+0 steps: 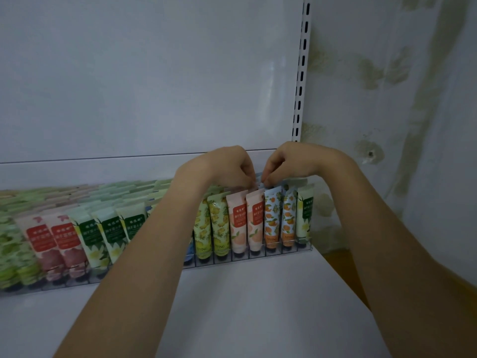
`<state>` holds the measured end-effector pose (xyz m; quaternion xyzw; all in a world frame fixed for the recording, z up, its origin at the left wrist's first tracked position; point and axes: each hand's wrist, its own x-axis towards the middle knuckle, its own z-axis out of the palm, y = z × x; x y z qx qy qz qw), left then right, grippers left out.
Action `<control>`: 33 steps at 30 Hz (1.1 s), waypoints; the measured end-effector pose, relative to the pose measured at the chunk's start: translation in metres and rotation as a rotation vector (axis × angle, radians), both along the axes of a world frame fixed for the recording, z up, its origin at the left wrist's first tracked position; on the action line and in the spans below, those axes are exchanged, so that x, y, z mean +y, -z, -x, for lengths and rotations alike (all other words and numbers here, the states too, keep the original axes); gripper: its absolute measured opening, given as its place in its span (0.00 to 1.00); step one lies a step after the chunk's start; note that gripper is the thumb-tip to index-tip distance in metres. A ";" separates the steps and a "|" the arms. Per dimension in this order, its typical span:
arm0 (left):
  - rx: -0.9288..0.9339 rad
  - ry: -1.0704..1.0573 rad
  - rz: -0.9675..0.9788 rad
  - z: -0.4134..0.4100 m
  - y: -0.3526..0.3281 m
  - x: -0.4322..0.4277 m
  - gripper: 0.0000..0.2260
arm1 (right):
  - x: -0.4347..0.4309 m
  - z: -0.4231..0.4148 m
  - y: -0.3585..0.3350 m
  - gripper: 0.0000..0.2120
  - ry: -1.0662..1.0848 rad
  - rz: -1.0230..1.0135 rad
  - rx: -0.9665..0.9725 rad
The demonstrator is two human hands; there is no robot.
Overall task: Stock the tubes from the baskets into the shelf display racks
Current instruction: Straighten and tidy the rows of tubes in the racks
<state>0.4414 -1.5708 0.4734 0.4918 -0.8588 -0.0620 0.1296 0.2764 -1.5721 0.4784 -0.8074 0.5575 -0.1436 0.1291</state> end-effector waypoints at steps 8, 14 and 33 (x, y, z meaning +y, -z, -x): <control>0.022 0.012 -0.013 -0.001 0.002 -0.003 0.06 | -0.001 0.000 0.002 0.02 0.024 -0.006 -0.011; 0.039 0.014 -0.021 -0.002 0.004 -0.003 0.07 | -0.001 0.000 0.002 0.02 0.026 -0.023 -0.016; 0.037 -0.061 0.019 -0.012 0.004 -0.007 0.10 | -0.021 0.008 0.023 0.02 0.115 0.138 -0.213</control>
